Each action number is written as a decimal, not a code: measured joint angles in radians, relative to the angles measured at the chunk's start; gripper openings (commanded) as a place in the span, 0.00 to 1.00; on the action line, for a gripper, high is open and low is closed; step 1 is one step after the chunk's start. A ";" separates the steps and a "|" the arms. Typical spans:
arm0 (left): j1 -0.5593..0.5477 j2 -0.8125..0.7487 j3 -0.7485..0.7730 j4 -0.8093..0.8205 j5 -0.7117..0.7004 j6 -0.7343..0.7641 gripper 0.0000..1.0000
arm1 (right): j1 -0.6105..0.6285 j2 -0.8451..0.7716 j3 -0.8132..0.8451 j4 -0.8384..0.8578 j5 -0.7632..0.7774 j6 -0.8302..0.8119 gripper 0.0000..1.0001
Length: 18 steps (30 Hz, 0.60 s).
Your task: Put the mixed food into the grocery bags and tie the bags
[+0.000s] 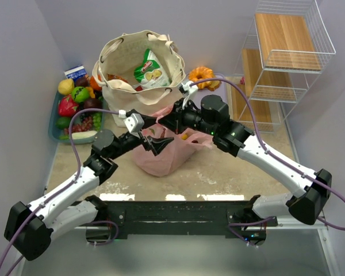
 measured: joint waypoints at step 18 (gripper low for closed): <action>-0.044 0.000 -0.143 0.133 -0.132 -0.013 0.00 | -0.006 0.017 0.051 -0.055 0.000 0.013 0.74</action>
